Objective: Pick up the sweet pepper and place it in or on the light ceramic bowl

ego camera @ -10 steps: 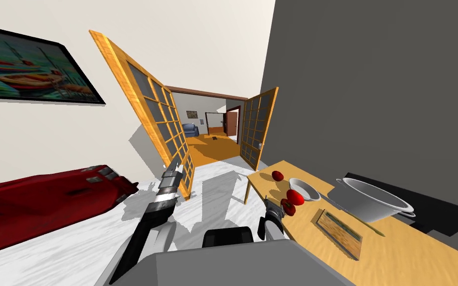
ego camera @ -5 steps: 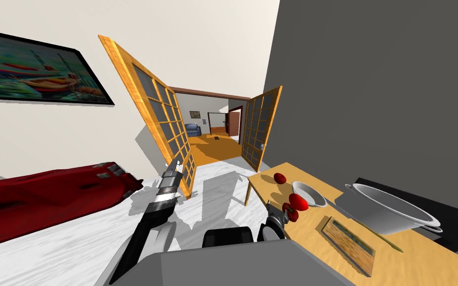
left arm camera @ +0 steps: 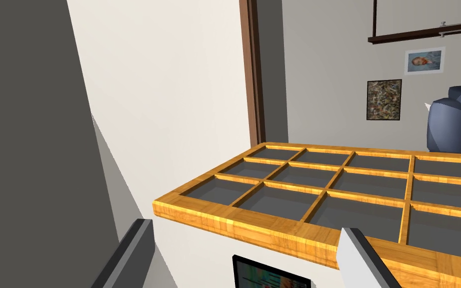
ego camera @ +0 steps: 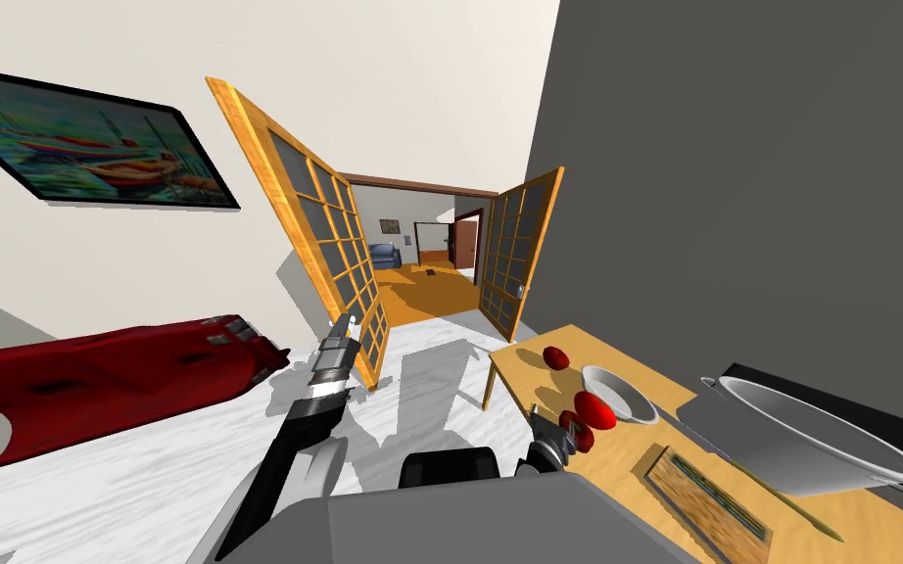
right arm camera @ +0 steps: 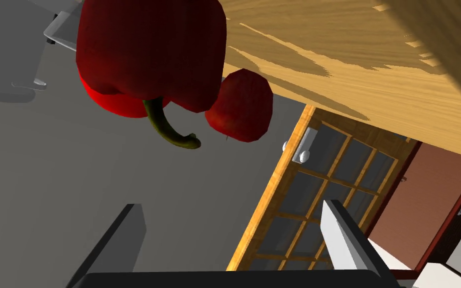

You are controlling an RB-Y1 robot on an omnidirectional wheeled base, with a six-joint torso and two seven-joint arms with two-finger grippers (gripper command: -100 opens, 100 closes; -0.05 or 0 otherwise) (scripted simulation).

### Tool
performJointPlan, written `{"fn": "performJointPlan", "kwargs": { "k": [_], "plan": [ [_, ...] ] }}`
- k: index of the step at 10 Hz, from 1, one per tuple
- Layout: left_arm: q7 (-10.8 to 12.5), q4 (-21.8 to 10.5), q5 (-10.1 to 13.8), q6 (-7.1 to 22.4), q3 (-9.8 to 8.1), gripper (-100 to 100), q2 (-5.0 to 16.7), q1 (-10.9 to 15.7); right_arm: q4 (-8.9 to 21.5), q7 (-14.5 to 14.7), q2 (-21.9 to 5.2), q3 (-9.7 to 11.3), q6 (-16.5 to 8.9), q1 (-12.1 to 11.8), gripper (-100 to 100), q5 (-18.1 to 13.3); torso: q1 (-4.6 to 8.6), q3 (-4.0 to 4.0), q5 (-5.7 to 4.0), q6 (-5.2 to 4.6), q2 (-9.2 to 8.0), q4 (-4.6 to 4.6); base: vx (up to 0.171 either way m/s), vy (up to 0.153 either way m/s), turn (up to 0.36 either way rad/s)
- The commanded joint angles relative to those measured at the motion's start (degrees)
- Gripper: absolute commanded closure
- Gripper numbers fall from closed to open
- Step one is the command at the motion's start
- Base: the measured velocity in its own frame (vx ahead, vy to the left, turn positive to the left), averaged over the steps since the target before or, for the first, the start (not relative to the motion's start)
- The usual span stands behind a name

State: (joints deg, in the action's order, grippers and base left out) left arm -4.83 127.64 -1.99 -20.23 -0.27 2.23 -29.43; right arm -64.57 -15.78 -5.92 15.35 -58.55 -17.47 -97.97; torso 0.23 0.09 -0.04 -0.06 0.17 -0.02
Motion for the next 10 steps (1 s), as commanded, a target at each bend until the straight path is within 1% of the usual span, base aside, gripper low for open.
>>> {"fn": "performJointPlan", "kwargs": {
  "k": [1,2,3,4,6,8,9,10],
  "plan": [
    [0.0,0.0,0.0,0.0,0.0,0,0.0,0.0,1.8,-0.4,0.1,0.3,-1.3,0.1,-100,-1.3,0.0,0.0,0.0,0.0,0.0,0.0,0.024,-0.044,0.031],
    [0.0,0.0,0.0,0.0,0.0,0,0.0,0.0,4.0,-0.6,0.2,0.9,-2.9,0.0,-100,-3.2,-0.05,-0.01,0.01,-0.01,-0.02,0.0,0.026,-0.053,0.06],
    [0.0,0.0,0.0,0.0,0.0,0,0.0,0.0,5.5,-0.9,0.2,1.4,-4.3,-0.2,-100,-4.9,-0.02,-0.01,0.01,0.0,-0.03,0.0,0.04,-0.073,0.078],
    [0.0,0.0,0.0,0.0,0.0,0,0.0,0.0,6.1,-0.9,0.2,1.4,-4.3,-0.2,-100,-4.9,0.04,0.01,0.0,0.0,0.01,0.0,0.03,-0.058,0.03],
    [0.0,0.0,0.0,0.0,0.0,0,0.0,0.0,9.6,-1.3,0.5,2.3,-6.4,-0.6,-100,-7.4,0.0,0.0,0.0,-0.01,-0.01,0.0,0.034,-0.066,0.054],
    [0.0,0.0,0.0,0.0,0.0,0,0.0,0.0,12.3,-1.6,0.7,2.9,-7.6,-1.1,-100,-8.9,0.08,0.01,-0.01,-0.01,0.02,0.0,0.034,-0.089,0.038],
    [0.0,0.0,0.0,0.0,-0.01,0,0.0,0.0,13.2,-1.7,0.9,3.0,-7.8,-1.4,-100,-9.2,0.12,0.0,-0.02,-0.01,0.0,0.0,0.02,-0.086,0.014],
    [0.0,0.0,0.0,0.0,0.0,0,0.0,0.0,12.3,-1.4,0.8,2.9,-7.5,-1.2,-100,-8.9,0.1,-0.01,-0.02,-0.02,-0.03,0.0,0.006,-0.035,0.005]
  ]
}}
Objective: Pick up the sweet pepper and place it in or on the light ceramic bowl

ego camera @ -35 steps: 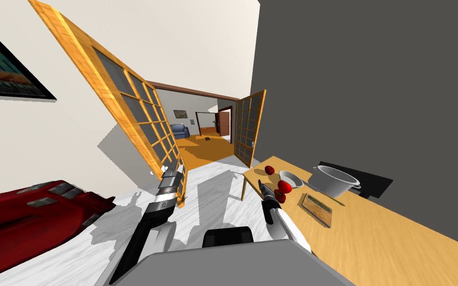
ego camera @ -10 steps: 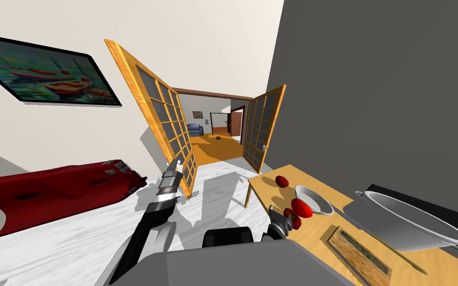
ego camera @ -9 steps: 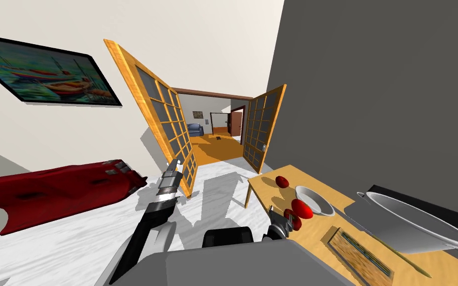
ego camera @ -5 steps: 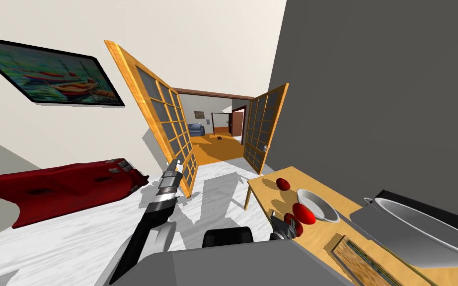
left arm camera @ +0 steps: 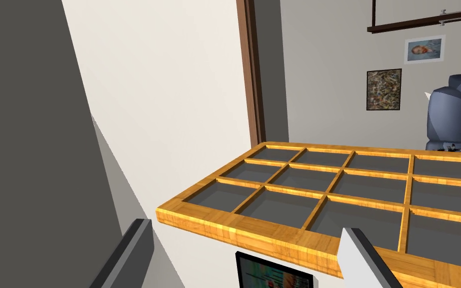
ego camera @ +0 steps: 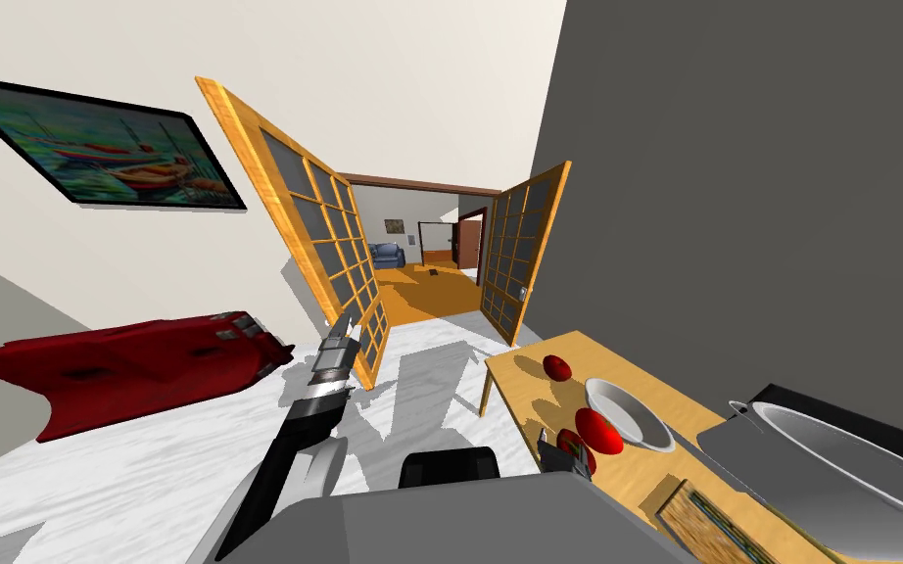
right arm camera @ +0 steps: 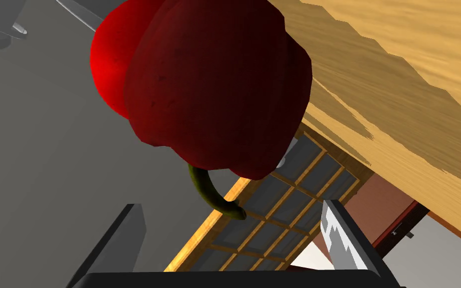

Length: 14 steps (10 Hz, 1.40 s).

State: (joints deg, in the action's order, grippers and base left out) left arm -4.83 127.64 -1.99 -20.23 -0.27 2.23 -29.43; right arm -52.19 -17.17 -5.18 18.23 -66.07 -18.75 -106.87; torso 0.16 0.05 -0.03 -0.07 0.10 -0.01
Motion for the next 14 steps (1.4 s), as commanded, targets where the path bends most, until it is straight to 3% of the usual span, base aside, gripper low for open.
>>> {"fn": "performJointPlan", "kwargs": {
  "k": [1,2,3,4,10,11,12,14],
  "plan": [
    [0.0,0.0,0.0,0.0,0.0,0,0.0,0.0,0.0,0.0,0.0,0.0,0.0,0.0,0,0.0,0.0,0.0,0.0,0.0,0.0,0.0,0.002,-0.008,0.001],
    [0.0,0.0,0.0,0.0,0.0,0,0.0,0.0,1.4,0.3,-0.7,-0.7,0.0,2.0,-100,2.4,-0.11,-0.01,0.03,0.0,-0.02,0.0,-0.055,0.003,0.199],
    [0.0,0.0,0.0,0.0,0.01,0,0.0,0.0,1.4,0.3,-0.7,-0.7,0.0,2.0,-100,2.4,-0.16,-0.1,0.04,0.04,-0.18,0.04,-0.07,-0.001,0.12],
    [0.0,0.0,0.0,0.0,0.01,0,0.0,0.0,2.8,0.7,-1.4,-1.3,0.0,3.9,-100,4.8,-0.16,-0.15,0.04,0.0,-0.26,0.05,-0.088,0.003,0.233],
    [0.0,0.0,0.0,0.0,0.01,0,0.0,0.0,7.0,1.6,-3.6,-3.3,0.0,9.7,-100,12.0,-0.17,-0.16,0.04,0.01,-0.28,0.06,-0.079,0.009,0.167],
    [0.0,0.0,0.0,0.0,0.01,0,0.0,0.0,6.9,1.4,-3.4,-3.2,0.1,9.5,-100,11.3,-0.18,-0.18,0.04,0.0,-0.31,0.07,-0.034,0.004,0.026],
    [0.0,0.0,0.0,0.0,0.0,0,0.0,0.0,6.9,1.6,-3.4,-3.3,0.1,9.6,100,11.4,-0.15,-0.12,0.04,-0.03,-0.2,0.04,-0.006,0.001,-0.006],
    [0.0,0.0,0.0,0.0,0.0,0,0.0,0.0,6.9,1.6,-3.6,-3.3,-0.1,9.6,100,11.4,0.02,0.03,-0.18,0.06,0.03,-0.03,-0.006,-0.001,-0.009]
  ]
}}
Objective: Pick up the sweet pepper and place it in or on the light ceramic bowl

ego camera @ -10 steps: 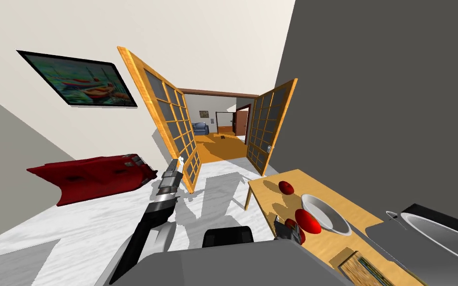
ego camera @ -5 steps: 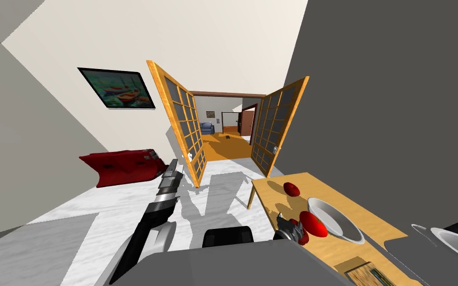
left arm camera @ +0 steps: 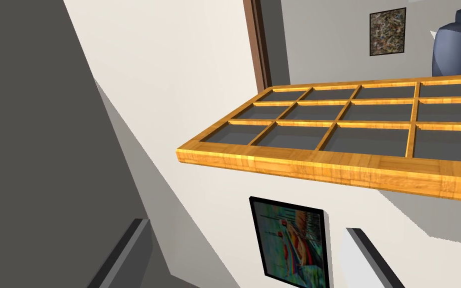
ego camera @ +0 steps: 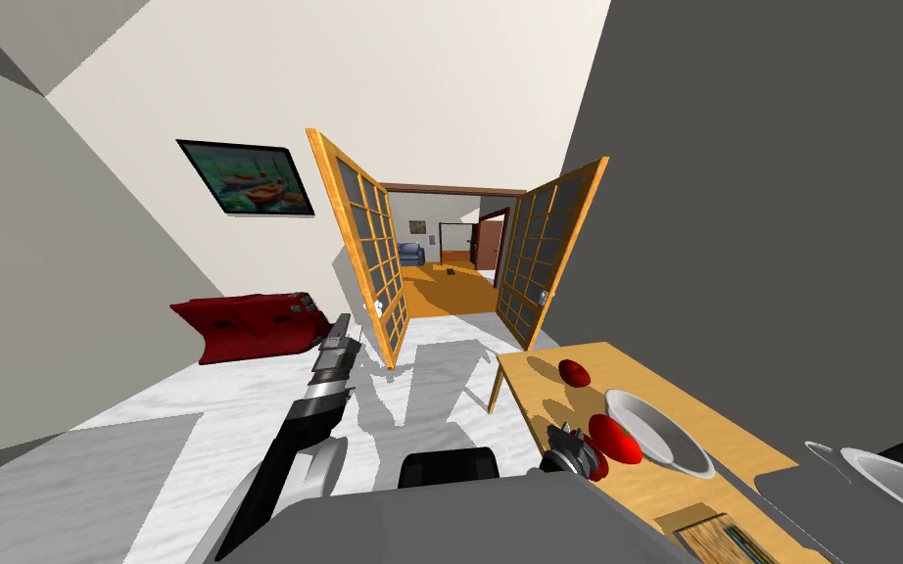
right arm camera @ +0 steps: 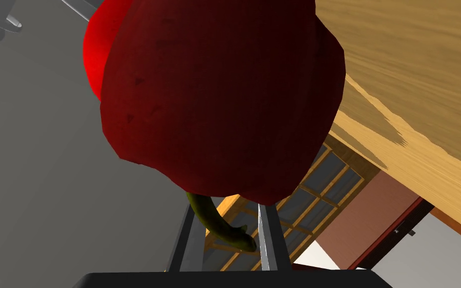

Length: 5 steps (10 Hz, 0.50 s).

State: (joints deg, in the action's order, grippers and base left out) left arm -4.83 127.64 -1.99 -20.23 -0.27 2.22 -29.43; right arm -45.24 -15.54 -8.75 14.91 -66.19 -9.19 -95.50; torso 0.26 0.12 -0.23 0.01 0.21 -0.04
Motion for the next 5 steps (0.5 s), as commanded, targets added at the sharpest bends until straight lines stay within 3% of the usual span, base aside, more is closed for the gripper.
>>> {"fn": "performJointPlan", "kwargs": {
  "k": [1,2,3,4,5],
  "plan": [
    [0.0,0.0,0.0,0.0,0.0,0,0.0,0.0,0.0,0.0,0.0,0.0,0.0,0.0,100,0.0,0.0,0.0,0.0,0.0,0.0,0.0,0.0,0.0,0.0],
    [0.0,0.0,0.0,0.0,0.0,0,0.0,0.0,0.0,0.0,0.0,0.0,0.0,0.0,100,0.0,0.02,0.02,0.0,0.0,0.03,0.0,0.0,0.0,0.0],
    [0.0,0.0,0.0,0.0,0.0,0,0.0,0.0,0.0,0.0,0.0,0.0,0.0,0.0,0,0.0,0.03,0.02,0.0,0.0,0.05,0.0,0.0,0.0,0.0],
    [0.0,0.0,0.0,0.0,0.0,0,0.0,0.0,-1.3,-0.3,0.7,0.7,0.1,-1.8,100,-1.8,0.03,0.02,0.0,0.01,0.05,0.0,0.063,-0.019,-0.205],
    [0.0,0.0,0.0,0.0,-0.01,0,0.0,0.0,-2.0,-0.5,1.0,1.0,0.1,-2.7,100,-3.0,0.06,0.1,0.0,-0.06,0.19,-0.03,0.1,-0.015,-0.269]
  ]
}}
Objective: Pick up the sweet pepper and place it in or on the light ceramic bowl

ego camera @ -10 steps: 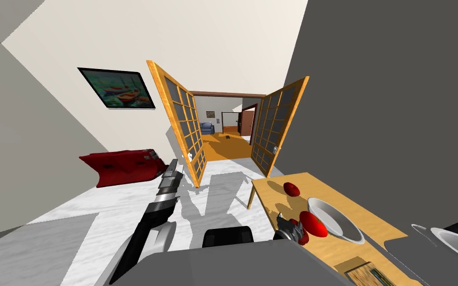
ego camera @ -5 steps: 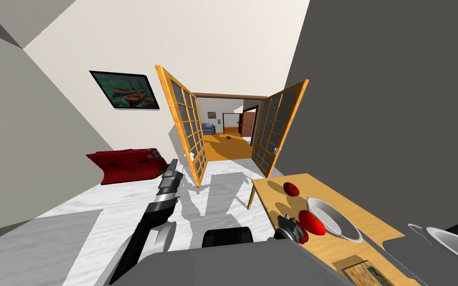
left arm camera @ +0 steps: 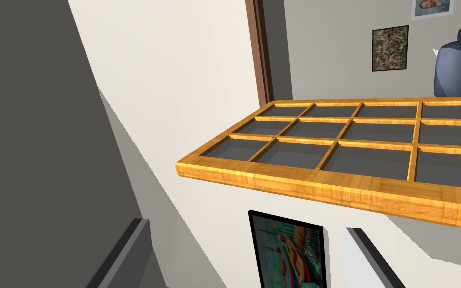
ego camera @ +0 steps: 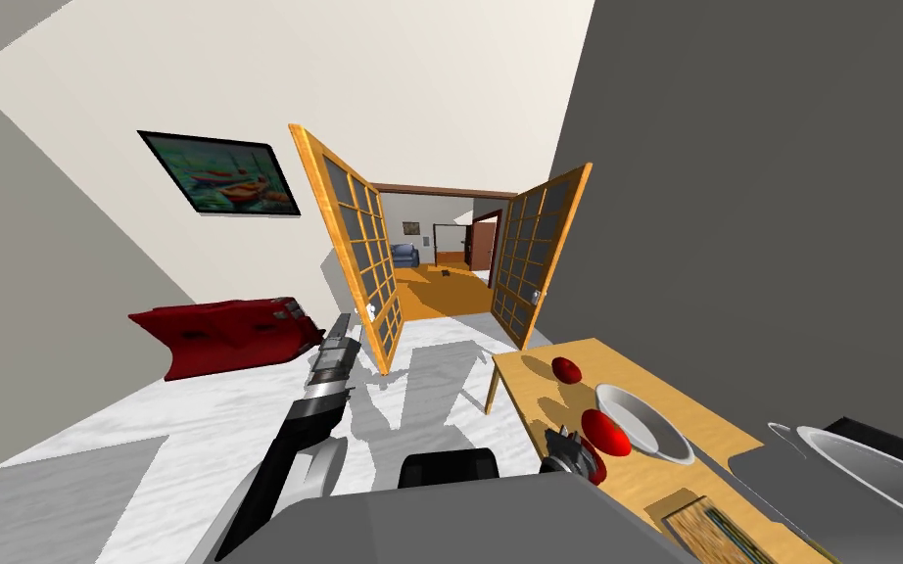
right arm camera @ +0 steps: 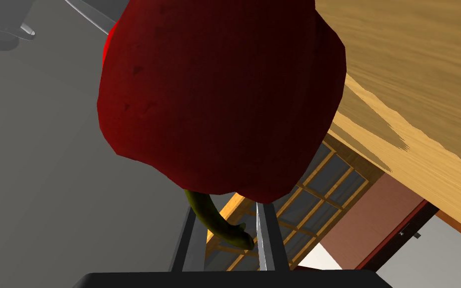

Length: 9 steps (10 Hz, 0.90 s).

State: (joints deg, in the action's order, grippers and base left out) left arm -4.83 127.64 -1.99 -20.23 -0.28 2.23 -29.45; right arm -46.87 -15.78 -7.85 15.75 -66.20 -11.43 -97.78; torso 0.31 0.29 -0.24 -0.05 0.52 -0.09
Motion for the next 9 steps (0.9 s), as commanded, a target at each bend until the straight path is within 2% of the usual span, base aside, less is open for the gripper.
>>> {"fn": "performJointPlan", "kwargs": {
  "k": [1,7,8,9],
  "plan": [
    [0.0,0.0,0.0,0.0,0.0,0,0.0,0.0,-1.1,-0.4,0.5,0.5,0.1,-1.5,100,-1.9,0.0,0.0,0.0,0.0,0.0,0.0,0.082,-0.003,-0.149],
    [0.0,0.0,0.0,0.0,0.0,0,0.0,0.0,-5.3,-1.4,2.7,2.5,0.1,-7.3,100,-9.1,-0.02,0.03,-0.13,0.14,0.04,0.0,0.076,-0.005,-0.15],
    [0.0,0.0,0.0,0.0,0.0,0,0.0,0.0,-4.7,-1.3,2.4,2.2,0.1,-6.5,100,-8.3,-0.06,0.03,-0.16,0.17,0.05,-0.01,0.029,0.005,-0.032],
    [0.0,0.0,0.0,0.0,0.01,0,0.0,0.0,-4.7,-1.3,2.4,2.2,0.0,-6.6,0,-8.4,-0.02,-0.01,-0.21,0.24,-0.02,0.02,0.0,0.0,0.0]
  ]
}}
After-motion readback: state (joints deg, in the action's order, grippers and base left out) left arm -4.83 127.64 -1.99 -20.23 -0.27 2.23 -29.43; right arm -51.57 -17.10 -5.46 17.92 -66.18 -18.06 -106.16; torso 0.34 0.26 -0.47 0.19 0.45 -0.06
